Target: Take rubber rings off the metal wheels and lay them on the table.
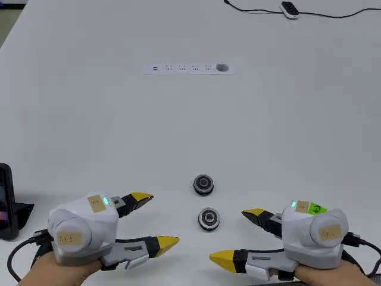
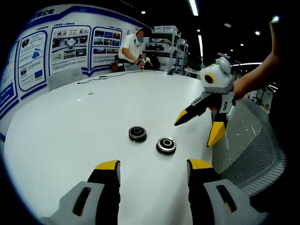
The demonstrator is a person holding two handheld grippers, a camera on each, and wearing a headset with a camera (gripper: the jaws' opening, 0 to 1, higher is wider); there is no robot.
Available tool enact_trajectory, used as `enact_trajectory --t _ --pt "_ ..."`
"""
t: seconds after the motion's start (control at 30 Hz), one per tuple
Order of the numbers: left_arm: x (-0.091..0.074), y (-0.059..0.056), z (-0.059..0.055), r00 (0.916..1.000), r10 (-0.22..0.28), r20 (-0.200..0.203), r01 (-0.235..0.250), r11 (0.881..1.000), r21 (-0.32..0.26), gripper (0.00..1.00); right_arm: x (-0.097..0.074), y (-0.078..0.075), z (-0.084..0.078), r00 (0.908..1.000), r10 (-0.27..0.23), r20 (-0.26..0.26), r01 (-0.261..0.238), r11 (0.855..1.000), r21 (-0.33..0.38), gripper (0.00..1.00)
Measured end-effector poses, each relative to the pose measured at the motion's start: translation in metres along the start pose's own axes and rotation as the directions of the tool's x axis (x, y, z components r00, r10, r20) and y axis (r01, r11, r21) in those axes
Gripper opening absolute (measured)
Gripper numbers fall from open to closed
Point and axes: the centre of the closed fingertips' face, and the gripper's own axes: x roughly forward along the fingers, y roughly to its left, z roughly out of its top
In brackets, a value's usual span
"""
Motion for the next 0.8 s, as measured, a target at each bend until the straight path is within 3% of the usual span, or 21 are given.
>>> enact_trajectory --t 0.27,0.57,0.8 --pt "0.011 -0.006 0.007 0.9992 -0.039 -0.007 0.039 0.999 0.034 0.48 0.005 0.002 0.003 0.9997 0.021 0.013 -0.021 0.999 0.04 0.73" --pt "0.025 -0.011 0.011 0.9971 -0.071 -0.027 0.073 0.996 0.055 0.43 0.008 0.003 0.004 0.999 0.038 0.024 -0.04 0.996 0.083 0.71" --pt "0.035 -0.017 0.015 0.9944 -0.1 -0.035 0.103 0.99 0.092 0.32 0.011 0.006 0.006 0.9978 0.053 0.04 -0.057 0.993 0.106 0.7"
